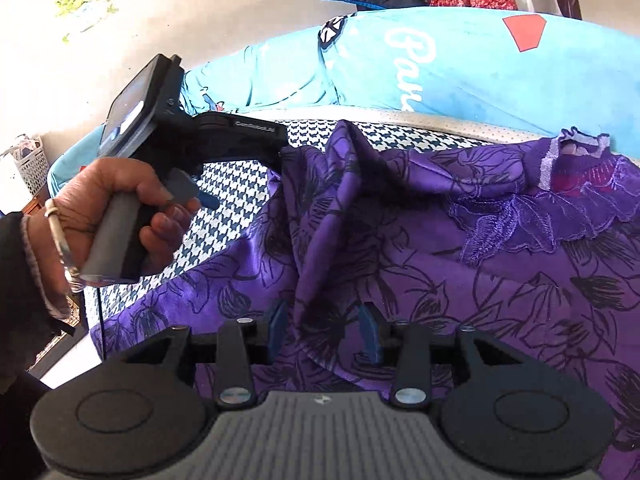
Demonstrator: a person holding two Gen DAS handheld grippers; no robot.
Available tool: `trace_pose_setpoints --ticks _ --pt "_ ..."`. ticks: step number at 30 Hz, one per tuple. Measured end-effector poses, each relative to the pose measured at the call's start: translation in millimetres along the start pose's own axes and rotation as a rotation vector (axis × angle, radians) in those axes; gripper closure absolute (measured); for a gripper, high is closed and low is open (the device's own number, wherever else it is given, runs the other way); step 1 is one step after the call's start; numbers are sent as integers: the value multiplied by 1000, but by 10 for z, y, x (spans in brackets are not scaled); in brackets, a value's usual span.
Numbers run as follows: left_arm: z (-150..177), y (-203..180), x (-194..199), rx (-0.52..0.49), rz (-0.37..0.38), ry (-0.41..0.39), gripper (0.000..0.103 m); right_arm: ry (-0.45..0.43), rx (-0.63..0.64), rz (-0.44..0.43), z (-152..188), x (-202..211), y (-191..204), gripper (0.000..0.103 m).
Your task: Fold clothes
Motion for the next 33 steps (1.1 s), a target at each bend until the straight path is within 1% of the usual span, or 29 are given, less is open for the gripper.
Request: trace_pose_setpoints --ticks 1,5,7,9,10,12,14,17,21,26,28,31,33 --pt "11 52 -15 -5 -34 2 0 5 -2 9 2 -19 -13 63" --pt "23 179 -40 -105 -176 1 0 13 13 26 17 -40 -10 63" --pt "-2 251 6 -126 -233 -24 0 16 22 34 25 -47 -6 63" --pt "-61 318 103 -128 -280 -70 0 18 27 41 29 -55 -7 63" --pt "-85 346 152 -127 -298 -91 0 18 26 43 27 -58 -12 63" --pt "-166 398 294 -106 -307 -136 0 15 24 48 16 -61 -15 63" --pt "-208 378 460 -77 -230 -189 0 8 22 52 0 -58 -19 63" --pt "-142 176 693 -80 -24 -194 0 -13 16 63 -39 -40 -46 63" --pt "65 -243 868 -148 198 -171 0 -41 -7 93 -94 -28 -142 63" --pt "347 -756 953 -289 309 -153 0 -85 -70 149 -213 -27 -383 63" --pt "407 -864 947 -316 318 -151 0 -108 -127 161 -270 -35 -524 63" --pt "478 -996 920 -367 353 -126 0 -139 -217 174 -342 -40 -742 63" --pt "538 -1046 884 -402 350 -123 0 -161 -227 190 -402 -43 -832 63"
Point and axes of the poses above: each gripper's, at about its wrist camera, not at the fingertips, and x roughly against the way its jaws point, y to its left, z to its underside, the point moved 7 cm from there along -x, roughly the way its jaws point
